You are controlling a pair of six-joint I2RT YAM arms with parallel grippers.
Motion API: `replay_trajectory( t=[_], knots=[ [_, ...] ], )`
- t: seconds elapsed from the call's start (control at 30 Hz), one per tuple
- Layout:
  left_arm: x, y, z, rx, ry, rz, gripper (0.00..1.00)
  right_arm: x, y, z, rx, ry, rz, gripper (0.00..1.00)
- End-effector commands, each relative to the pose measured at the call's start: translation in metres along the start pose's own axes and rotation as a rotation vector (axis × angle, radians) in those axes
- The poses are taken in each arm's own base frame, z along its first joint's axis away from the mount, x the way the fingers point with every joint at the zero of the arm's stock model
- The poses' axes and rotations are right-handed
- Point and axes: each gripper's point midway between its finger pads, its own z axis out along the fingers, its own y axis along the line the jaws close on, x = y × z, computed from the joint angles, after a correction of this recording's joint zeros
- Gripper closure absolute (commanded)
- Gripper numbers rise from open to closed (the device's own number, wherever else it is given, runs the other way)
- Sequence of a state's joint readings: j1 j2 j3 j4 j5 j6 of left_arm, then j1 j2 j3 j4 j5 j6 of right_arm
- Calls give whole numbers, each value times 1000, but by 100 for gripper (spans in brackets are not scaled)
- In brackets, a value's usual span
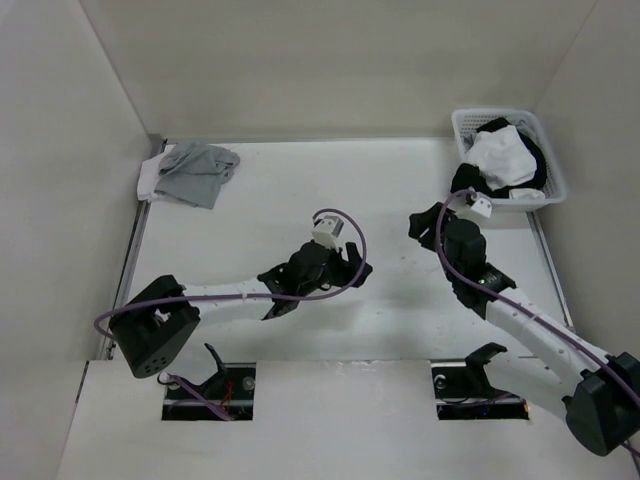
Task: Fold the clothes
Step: Grab the tank top from the pile
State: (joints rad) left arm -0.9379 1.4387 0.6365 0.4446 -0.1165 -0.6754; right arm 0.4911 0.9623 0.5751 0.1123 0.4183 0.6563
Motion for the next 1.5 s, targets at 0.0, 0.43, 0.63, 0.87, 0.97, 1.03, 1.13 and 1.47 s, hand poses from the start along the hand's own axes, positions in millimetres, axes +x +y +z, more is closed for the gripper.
replay_trajectory(
  t=[0.0, 0.43, 0.63, 0.87, 0.97, 1.03, 1.13, 1.47],
  knots=[
    [-17, -27, 2, 91, -36, 34, 33, -33, 9, 3, 4, -71, -7, 38],
    [-15, -27, -3, 125, -81, 79, 46, -135, -54, 45, 229, -239, 46, 99],
    [-17, -12, -6, 101, -105, 103, 70, -200, -130, 124, 444, -256, 96, 80],
    [-23, 8, -6, 61, -127, 79, 56, -222, -214, 174, 633, -172, 94, 49],
    [-24, 9, -5, 65, -130, 71, 52, -212, -240, 180, 665, -141, 101, 50],
    [-23, 10, -4, 63, -130, 69, 52, -205, -249, 185, 660, -120, 110, 51],
    [-21, 12, -3, 60, -124, 68, 52, -195, -263, 190, 659, -84, 124, 51],
    [-17, 12, 1, 65, -111, 57, 52, -190, -268, 196, 597, -81, 127, 89]
  ],
)
